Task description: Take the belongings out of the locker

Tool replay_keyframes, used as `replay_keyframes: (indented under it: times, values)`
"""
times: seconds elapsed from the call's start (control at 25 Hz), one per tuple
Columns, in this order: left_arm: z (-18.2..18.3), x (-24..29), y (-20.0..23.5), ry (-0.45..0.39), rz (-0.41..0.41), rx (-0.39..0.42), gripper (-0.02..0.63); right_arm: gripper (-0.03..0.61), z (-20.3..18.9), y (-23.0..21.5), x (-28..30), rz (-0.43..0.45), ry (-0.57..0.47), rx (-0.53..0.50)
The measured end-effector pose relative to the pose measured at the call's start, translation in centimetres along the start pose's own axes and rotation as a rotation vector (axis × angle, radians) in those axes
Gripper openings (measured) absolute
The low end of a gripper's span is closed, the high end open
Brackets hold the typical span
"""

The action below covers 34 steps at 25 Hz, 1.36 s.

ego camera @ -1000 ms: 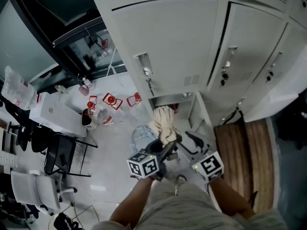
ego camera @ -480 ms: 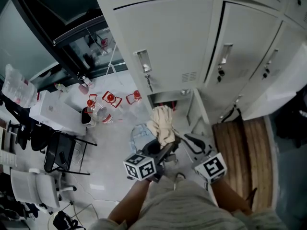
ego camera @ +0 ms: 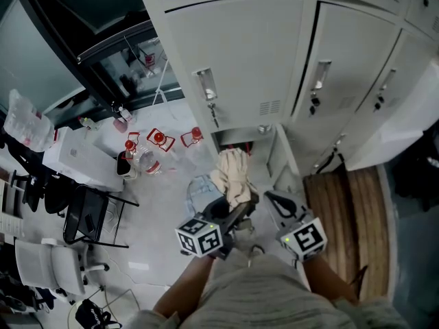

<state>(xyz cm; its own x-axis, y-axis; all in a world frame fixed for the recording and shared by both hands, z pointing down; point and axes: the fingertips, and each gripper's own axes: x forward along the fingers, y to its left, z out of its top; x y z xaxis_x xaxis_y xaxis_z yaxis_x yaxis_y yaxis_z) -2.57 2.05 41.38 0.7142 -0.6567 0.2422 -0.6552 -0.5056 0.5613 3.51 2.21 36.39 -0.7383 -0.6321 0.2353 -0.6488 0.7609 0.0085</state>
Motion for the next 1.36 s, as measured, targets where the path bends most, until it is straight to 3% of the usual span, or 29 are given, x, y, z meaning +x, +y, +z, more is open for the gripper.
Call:
replay_keyframes:
  times: [1.36]
  values:
    - [-0.29,-0.09,-0.72,0.013,-0.010,-0.035,0.209,0.000,0.08,-0.55,-0.25,0.021,0.016,-0.026]
